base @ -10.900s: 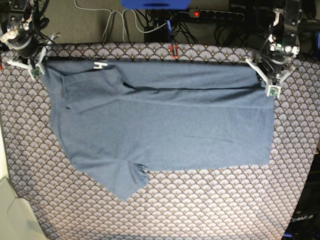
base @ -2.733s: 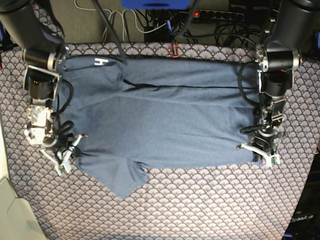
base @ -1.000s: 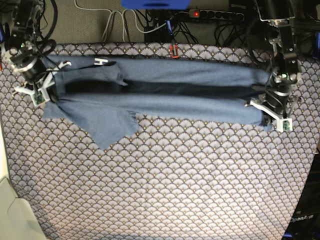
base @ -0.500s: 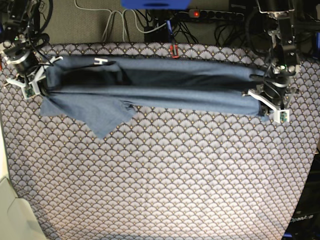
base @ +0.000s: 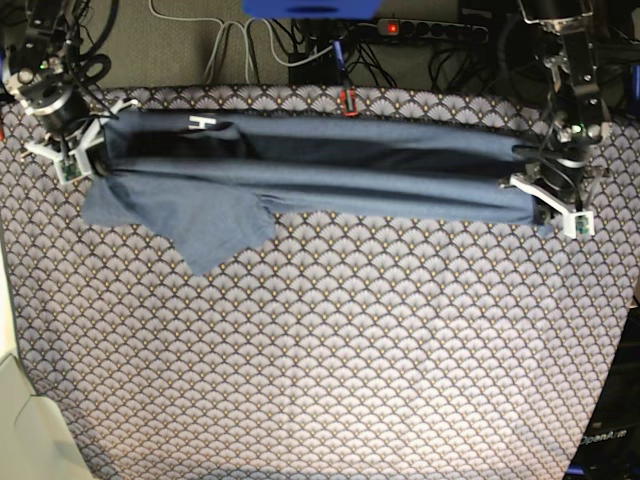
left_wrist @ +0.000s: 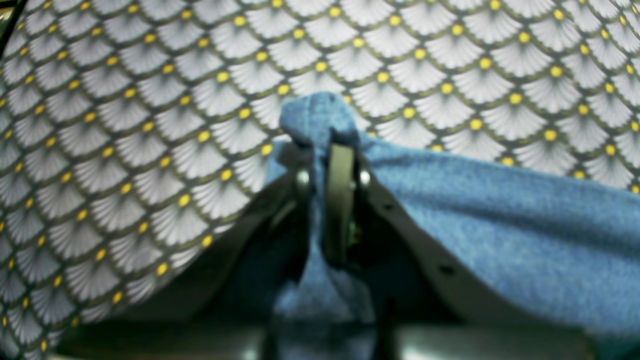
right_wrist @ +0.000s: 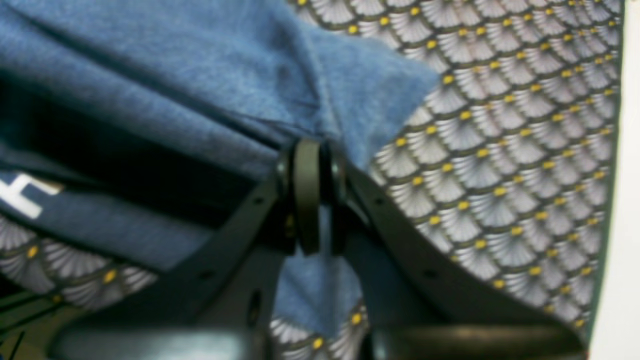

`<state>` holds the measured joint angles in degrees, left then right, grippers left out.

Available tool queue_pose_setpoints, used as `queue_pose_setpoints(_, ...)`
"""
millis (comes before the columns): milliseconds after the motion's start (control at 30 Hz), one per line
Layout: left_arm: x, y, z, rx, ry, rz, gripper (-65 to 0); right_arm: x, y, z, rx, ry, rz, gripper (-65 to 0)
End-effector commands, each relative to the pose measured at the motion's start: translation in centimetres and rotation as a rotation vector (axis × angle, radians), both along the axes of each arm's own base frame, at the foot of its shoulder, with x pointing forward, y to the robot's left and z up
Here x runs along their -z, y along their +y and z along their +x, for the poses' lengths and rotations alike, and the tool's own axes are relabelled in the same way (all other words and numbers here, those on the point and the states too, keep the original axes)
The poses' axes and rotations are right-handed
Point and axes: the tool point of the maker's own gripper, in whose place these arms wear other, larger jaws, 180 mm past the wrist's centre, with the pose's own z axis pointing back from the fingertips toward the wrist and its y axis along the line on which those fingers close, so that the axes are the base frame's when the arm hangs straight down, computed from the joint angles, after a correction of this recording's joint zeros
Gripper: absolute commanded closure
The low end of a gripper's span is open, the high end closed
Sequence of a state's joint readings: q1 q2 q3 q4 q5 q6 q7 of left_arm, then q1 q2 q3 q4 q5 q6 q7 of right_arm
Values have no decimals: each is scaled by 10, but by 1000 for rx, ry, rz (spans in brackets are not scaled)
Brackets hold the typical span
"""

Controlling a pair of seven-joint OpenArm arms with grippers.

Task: Fold the T-shirt properly
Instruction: 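Lower the hem onto the collar edge and release with both grippers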

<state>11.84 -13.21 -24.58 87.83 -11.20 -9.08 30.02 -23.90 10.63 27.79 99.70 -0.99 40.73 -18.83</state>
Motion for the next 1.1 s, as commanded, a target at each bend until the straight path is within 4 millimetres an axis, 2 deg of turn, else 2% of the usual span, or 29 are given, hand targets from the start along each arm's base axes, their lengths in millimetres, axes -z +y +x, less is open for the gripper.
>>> queue_pose_setpoints(0,-16,14,6,-23,-47,43,-18,-10,-9,4,5,-30,-25,0)
queue_pose_setpoints(200,-10,13,-1,-21,-28,38,-19,-5,-10,2,11,-17,-19,-6)
queue_pose_setpoints(333,-8,13,-3,-25,-24,33,-45,2,-11,-2,19,3,-11,-115)
queue_pose_setpoints(467,-3,14,-10,-24,-5,36,-207,4,-12,-3,22,8,-9,-198)
queue_pose_setpoints(567,-4,13,-11,-22,-6,37,-320,3,-12,-2,21,7,-9,-223)
queue_pose_setpoints(700,-2,12,-16,-20,2,37,-406,3,-12,-3,22,7,-10,-229)
queue_pose_setpoints(767,-2,12,-16,-20,2,37,-427,2,-12,-2,22,5,-11,-229)
queue_pose_setpoints(1067,1,15,-16,-24,9,37,-428,-14,-11,5,9,-38,-34,-227)
